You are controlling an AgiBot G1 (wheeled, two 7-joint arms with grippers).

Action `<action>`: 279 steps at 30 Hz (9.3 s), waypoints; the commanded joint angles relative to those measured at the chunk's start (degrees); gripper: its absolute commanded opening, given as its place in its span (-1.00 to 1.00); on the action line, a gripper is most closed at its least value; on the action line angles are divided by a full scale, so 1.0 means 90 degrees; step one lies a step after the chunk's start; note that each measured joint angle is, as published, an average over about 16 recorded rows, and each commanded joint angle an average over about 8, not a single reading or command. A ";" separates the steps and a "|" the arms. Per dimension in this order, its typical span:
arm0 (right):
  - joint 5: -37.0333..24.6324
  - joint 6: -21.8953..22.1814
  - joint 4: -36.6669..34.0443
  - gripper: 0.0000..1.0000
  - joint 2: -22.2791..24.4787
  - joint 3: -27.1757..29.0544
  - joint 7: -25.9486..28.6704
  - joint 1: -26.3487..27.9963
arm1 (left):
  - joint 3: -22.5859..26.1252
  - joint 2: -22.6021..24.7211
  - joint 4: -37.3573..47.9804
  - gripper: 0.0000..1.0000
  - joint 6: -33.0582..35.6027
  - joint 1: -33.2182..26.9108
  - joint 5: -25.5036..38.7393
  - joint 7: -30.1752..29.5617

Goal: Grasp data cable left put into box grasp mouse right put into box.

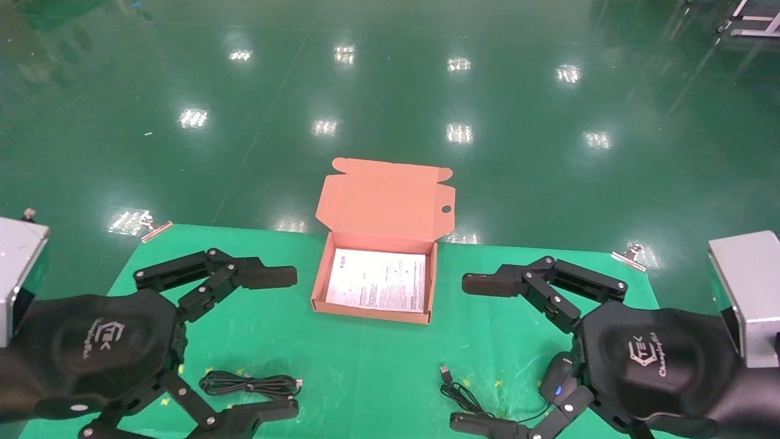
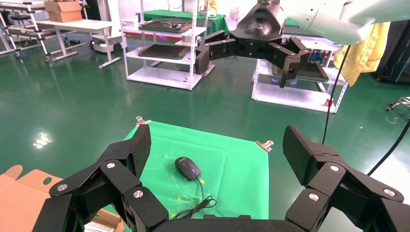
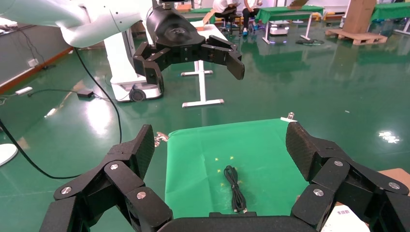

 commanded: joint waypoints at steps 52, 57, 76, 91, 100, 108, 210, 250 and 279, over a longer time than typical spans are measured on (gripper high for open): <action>-0.4222 -0.0569 0.0356 1.00 -0.0653 -0.2638 -0.1104 0.2494 | 0.1932 0.0442 0.0713 1.00 0.0449 -0.1869 0.3971 0.0792; -0.5290 -0.0480 0.0308 1.00 -0.0994 -0.3701 -0.1308 0.3089 | 0.2580 0.0878 0.0956 1.00 0.0338 -0.2265 0.5270 0.0992; -0.7478 0.0891 -0.1007 1.00 -0.2241 -0.4661 -0.0672 0.2901 | 0.3352 0.2687 0.4030 1.00 -0.1104 -0.2821 0.7237 0.1082; -0.7287 0.1490 -0.3108 1.00 -0.3201 -0.4581 -0.0510 0.2658 | 0.3084 0.3368 0.6594 1.00 -0.1638 -0.3087 0.6824 0.1816; -0.7337 0.1731 -0.4201 0.82 -0.3702 -0.4639 -0.0814 0.2681 | 0.3139 0.3552 0.7302 0.77 -0.1789 -0.3222 0.6906 0.2352; -0.7390 0.1902 -0.4657 -1.00 -0.3907 -0.4672 -0.1003 0.2680 | 0.3157 0.3624 0.7617 -1.00 -0.1839 -0.3288 0.6941 0.2513; -0.6397 0.3770 -0.5115 -1.00 -0.4719 -0.3453 -0.0557 0.5500 | 0.2492 0.3152 0.6163 -1.00 -0.3627 -0.5222 0.6548 0.2306; -0.4887 0.4846 -0.4965 -0.99 -0.4825 -0.5641 0.1056 0.3930 | 0.2990 0.2618 0.5001 -1.00 -0.3767 -0.4987 0.7562 0.0319; -0.4378 0.5228 -0.4629 1.00 -0.4613 -0.6163 0.0857 0.3953 | 0.3026 0.2537 0.4584 -1.00 -0.3754 -0.4806 0.7631 0.0064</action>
